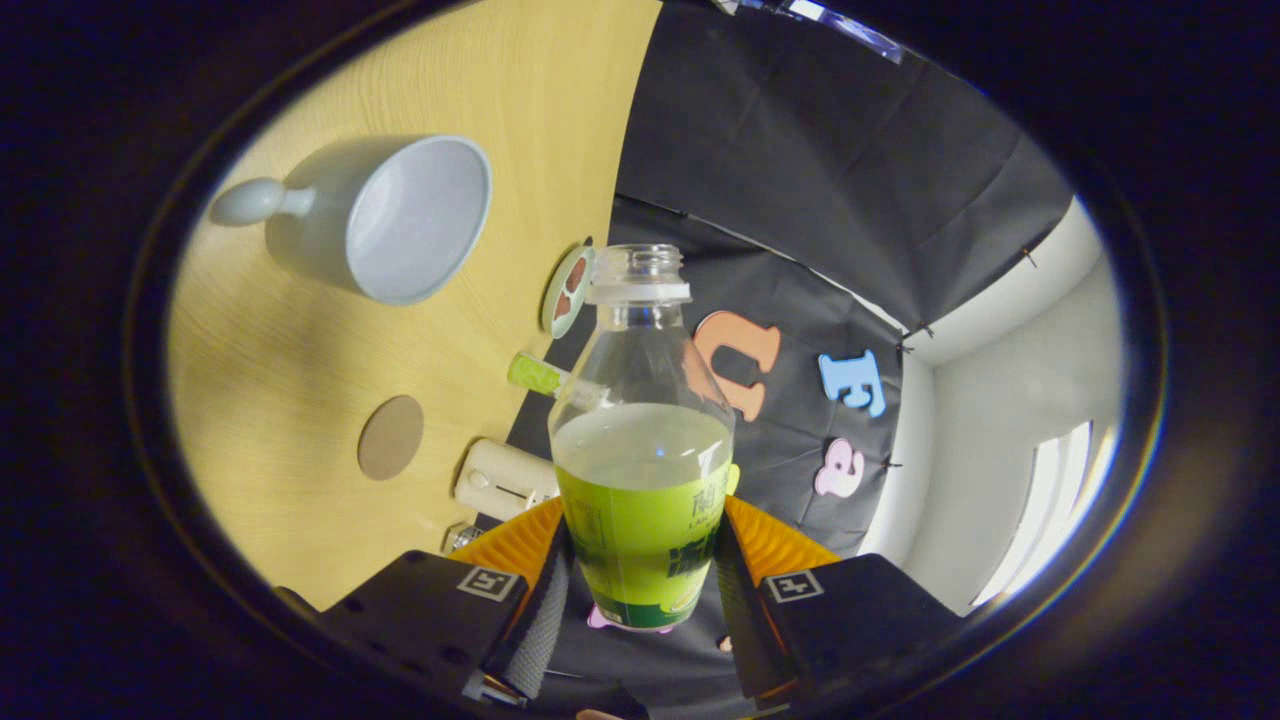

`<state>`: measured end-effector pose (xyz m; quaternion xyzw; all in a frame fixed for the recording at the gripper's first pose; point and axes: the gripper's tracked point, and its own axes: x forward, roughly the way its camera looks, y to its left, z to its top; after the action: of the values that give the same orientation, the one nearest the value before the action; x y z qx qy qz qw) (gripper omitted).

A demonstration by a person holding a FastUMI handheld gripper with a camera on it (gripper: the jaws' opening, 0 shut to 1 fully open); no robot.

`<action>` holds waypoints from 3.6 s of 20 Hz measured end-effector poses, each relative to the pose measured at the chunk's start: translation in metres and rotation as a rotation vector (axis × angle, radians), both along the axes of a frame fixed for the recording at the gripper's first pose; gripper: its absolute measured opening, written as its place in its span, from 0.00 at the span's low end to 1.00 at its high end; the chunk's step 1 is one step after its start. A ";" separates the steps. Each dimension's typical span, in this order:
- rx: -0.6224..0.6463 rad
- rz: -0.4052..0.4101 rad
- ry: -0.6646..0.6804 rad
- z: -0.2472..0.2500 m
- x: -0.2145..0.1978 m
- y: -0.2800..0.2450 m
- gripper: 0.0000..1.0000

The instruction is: Take the bottle from table, then pour the juice into the cup, finally place the bottle on the coaster

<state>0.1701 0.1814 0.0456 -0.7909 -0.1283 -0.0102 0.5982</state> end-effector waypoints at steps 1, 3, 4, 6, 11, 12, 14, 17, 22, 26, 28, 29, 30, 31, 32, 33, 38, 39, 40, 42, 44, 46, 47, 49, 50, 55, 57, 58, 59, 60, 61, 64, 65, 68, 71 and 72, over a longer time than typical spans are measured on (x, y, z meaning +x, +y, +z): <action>0.022 -0.004 0.008 -0.001 0.000 -0.002 0.75; 0.085 -0.023 0.051 -0.008 0.002 -0.011 0.75; 0.133 -0.026 0.072 -0.008 0.002 -0.014 0.75; 0.226 -0.035 0.111 -0.009 0.002 -0.022 0.75; 0.542 -0.077 0.248 -0.018 0.001 -0.049 0.75; 0.606 -0.081 0.274 -0.019 -0.001 -0.052 0.75; 0.758 -0.078 0.331 -0.020 -0.003 -0.060 0.75; 1.046 -0.083 0.406 -0.017 -0.001 -0.079 0.75; 1.496 -0.034 0.563 -0.010 0.018 -0.078 0.75; 1.599 0.003 0.621 -0.018 0.050 -0.061 0.75; 1.684 0.026 0.685 -0.028 0.063 -0.046 0.75; 1.719 0.036 0.707 -0.033 0.072 -0.041 0.75; 1.739 0.048 0.739 -0.040 0.080 -0.033 0.75; 1.757 0.056 0.772 -0.047 0.087 -0.024 0.75; 1.772 0.051 0.786 -0.054 0.094 -0.021 0.75; 1.786 0.046 0.791 -0.061 0.101 -0.020 0.75; 1.779 -0.012 0.769 -0.092 0.132 -0.020 0.76; 1.772 -0.029 0.774 -0.100 0.137 -0.019 0.76; 1.771 -0.043 0.789 -0.108 0.140 -0.018 0.77; 1.766 -0.064 0.798 -0.117 0.143 -0.017 0.77; 1.762 -0.073 0.798 -0.122 0.145 -0.018 0.77; 1.763 -0.082 0.809 -0.128 0.149 -0.019 0.78; 1.761 -0.089 0.807 -0.130 0.150 -0.020 0.78; 1.759 -0.097 0.806 -0.134 0.152 -0.022 0.78; 1.758 -0.099 0.806 -0.135 0.152 -0.022 0.79; 1.762 -0.092 0.802 -0.138 0.150 -0.021 0.82; 1.764 -0.098 0.808 -0.140 0.148 -0.021 0.83; 1.769 -0.101 0.802 -0.138 0.146 -0.024 0.85; 1.769 -0.101 0.788 -0.136 0.144 -0.025 0.88; 1.766 -0.097 0.774 -0.134 0.143 -0.027 0.93; 1.761 -0.098 0.766 -0.133 0.139 -0.028 0.96; 1.773 -0.106 0.759 -0.130 0.129 -0.031 0.99; 1.785 -0.107 0.756 -0.128 0.123 -0.033 0.99; 1.815 -0.098 0.741 -0.115 0.100 -0.037 0.98; 1.810 -0.075 0.685 -0.092 0.066 -0.047 0.99; 1.817 -0.065 0.668 -0.082 0.053 -0.050 0.99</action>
<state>0.2233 0.1311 -0.0364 0.0080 0.1269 0.1032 0.9865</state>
